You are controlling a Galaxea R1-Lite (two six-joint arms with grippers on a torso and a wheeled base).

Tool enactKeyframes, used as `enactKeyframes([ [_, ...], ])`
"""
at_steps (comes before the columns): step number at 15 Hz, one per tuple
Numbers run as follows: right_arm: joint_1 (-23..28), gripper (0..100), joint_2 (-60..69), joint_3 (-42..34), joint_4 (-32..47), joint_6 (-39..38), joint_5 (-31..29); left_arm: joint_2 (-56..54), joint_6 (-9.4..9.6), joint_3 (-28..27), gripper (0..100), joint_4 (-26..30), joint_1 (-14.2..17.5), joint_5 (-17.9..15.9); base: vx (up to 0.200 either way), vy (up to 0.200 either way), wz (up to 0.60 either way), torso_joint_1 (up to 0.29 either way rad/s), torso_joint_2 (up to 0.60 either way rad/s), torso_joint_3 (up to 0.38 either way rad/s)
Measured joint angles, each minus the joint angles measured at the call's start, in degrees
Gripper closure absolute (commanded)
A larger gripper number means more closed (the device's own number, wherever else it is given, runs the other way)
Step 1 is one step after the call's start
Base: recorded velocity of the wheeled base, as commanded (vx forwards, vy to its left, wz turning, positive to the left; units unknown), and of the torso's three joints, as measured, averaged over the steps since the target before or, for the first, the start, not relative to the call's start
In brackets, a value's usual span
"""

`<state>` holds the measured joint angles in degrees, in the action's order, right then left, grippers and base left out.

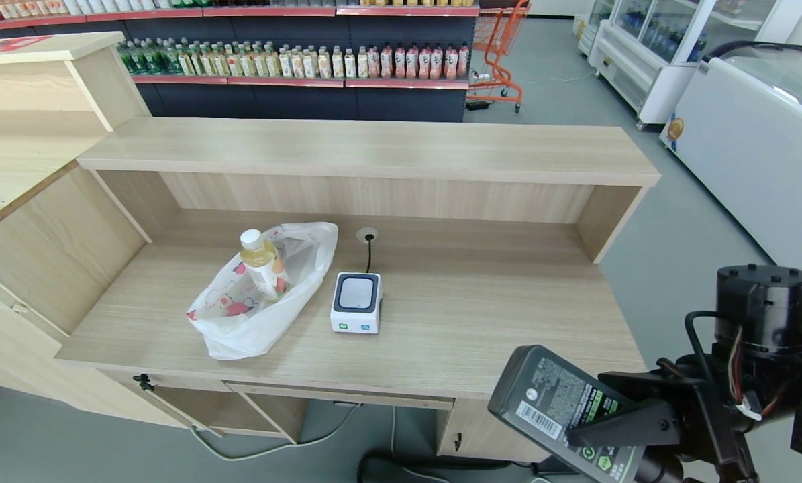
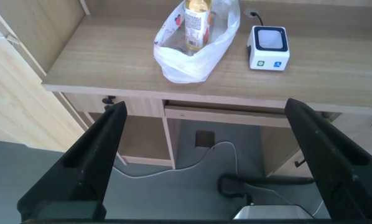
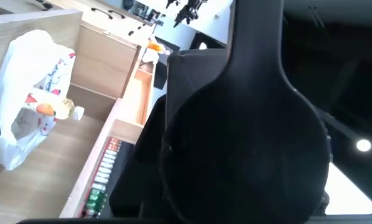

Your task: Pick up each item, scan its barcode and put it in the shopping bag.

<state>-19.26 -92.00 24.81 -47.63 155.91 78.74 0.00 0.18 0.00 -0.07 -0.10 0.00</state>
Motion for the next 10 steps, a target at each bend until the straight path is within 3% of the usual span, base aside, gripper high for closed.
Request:
enactKeyframes([
  [4, -1.8, 100, -0.4, -0.4, 3.3, 0.7, -0.3, 0.0, 0.0, 0.0, 0, 0.0, 0.0, 0.0, 0.0, 0.0, 0.0, 0.0, 0.0, 0.0],
  [7, -2.1, 100, -0.9, -0.3, 10.7, 4.3, -0.4, 0.0, 0.0, 0.0, 0, 0.0, 0.0, 0.0, 0.0, 0.0, 0.0, 0.0, 0.0, 0.0],
  [10, -2.2, 100, -1.3, 0.0, 11.3, 4.5, -0.4, 0.0, 0.0, 0.0, 0, 0.0, 0.0, 0.0, 0.0, 0.0, 0.0, 0.0, 0.0, 0.0],
])
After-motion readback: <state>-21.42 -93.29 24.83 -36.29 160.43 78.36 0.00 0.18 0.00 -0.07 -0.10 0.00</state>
